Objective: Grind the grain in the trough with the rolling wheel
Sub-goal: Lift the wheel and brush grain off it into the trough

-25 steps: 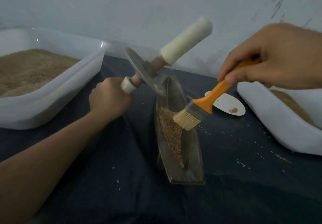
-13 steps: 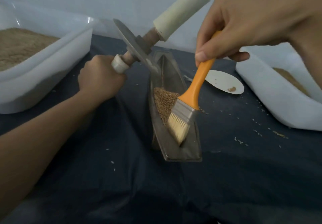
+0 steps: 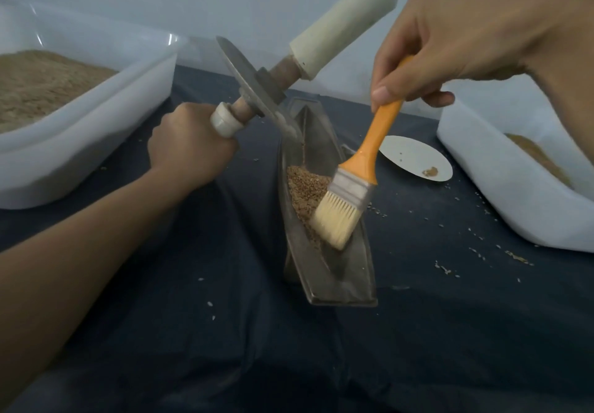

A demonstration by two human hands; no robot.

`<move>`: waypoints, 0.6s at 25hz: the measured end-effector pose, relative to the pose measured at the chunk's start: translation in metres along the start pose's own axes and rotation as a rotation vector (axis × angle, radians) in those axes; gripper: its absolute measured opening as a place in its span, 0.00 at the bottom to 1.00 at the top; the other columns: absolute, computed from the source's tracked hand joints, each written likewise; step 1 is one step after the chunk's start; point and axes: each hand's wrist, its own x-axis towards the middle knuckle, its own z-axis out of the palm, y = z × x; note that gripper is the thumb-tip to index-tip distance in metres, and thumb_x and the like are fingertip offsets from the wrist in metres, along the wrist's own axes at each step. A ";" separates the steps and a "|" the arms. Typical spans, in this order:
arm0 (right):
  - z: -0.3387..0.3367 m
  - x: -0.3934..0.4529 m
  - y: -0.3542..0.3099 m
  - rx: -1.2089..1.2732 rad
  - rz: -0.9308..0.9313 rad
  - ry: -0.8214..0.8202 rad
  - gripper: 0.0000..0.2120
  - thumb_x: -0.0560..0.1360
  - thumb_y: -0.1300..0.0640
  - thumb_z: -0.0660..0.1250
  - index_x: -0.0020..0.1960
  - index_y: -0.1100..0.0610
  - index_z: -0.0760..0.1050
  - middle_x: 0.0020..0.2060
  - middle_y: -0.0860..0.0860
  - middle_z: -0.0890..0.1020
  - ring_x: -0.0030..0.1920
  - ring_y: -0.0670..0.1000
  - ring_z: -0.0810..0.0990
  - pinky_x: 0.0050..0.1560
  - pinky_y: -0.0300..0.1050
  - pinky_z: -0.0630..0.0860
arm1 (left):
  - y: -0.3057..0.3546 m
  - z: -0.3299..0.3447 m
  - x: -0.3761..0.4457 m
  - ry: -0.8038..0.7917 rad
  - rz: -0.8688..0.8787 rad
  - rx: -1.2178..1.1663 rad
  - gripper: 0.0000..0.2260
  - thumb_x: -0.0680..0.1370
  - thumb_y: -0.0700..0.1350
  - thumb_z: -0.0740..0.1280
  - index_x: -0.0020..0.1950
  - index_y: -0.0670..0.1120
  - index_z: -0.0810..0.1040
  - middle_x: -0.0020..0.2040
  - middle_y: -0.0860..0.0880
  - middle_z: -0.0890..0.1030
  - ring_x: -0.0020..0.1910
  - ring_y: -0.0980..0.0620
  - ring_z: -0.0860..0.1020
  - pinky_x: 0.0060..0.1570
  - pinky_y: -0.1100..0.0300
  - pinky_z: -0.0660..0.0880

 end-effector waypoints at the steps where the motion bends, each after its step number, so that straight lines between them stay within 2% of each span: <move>1: 0.001 -0.001 -0.002 0.010 -0.018 -0.046 0.06 0.70 0.54 0.72 0.36 0.53 0.84 0.25 0.54 0.74 0.23 0.44 0.69 0.24 0.34 0.70 | 0.000 0.000 0.000 0.002 0.002 0.003 0.07 0.67 0.47 0.69 0.33 0.50 0.71 0.33 0.52 0.76 0.38 0.43 0.76 0.37 0.55 0.68; 3: 0.008 0.003 -0.003 -0.010 -0.031 -0.103 0.06 0.71 0.54 0.72 0.36 0.52 0.84 0.25 0.54 0.75 0.23 0.44 0.70 0.26 0.35 0.70 | 0.001 0.001 0.000 -0.002 0.005 0.012 0.07 0.67 0.48 0.69 0.33 0.50 0.72 0.33 0.52 0.76 0.38 0.43 0.76 0.37 0.54 0.69; 7: 0.020 0.014 0.001 -0.089 0.024 -0.076 0.08 0.73 0.58 0.70 0.36 0.54 0.82 0.22 0.48 0.72 0.22 0.43 0.70 0.23 0.32 0.66 | 0.001 0.001 0.000 -0.005 0.008 0.028 0.06 0.68 0.49 0.69 0.35 0.51 0.73 0.35 0.50 0.77 0.39 0.41 0.76 0.39 0.53 0.71; 10: 0.011 0.010 0.005 -0.042 0.025 -0.022 0.08 0.73 0.57 0.70 0.36 0.54 0.83 0.23 0.52 0.72 0.23 0.45 0.69 0.26 0.36 0.69 | 0.000 0.002 0.000 -0.001 0.016 0.033 0.06 0.68 0.49 0.68 0.34 0.51 0.72 0.34 0.52 0.76 0.39 0.41 0.76 0.39 0.54 0.69; 13: 0.007 0.006 0.002 0.012 -0.005 -0.098 0.07 0.73 0.55 0.70 0.37 0.52 0.84 0.26 0.57 0.73 0.25 0.46 0.69 0.27 0.36 0.71 | 0.000 0.003 0.000 0.003 0.015 0.031 0.06 0.67 0.49 0.69 0.35 0.51 0.73 0.34 0.53 0.75 0.39 0.42 0.76 0.39 0.54 0.69; 15: 0.016 0.011 0.001 -0.041 -0.003 -0.101 0.08 0.73 0.56 0.70 0.36 0.52 0.83 0.23 0.51 0.73 0.23 0.44 0.69 0.26 0.34 0.69 | 0.000 0.002 0.001 0.001 0.015 0.031 0.07 0.67 0.50 0.69 0.35 0.52 0.72 0.34 0.52 0.75 0.39 0.42 0.75 0.39 0.53 0.69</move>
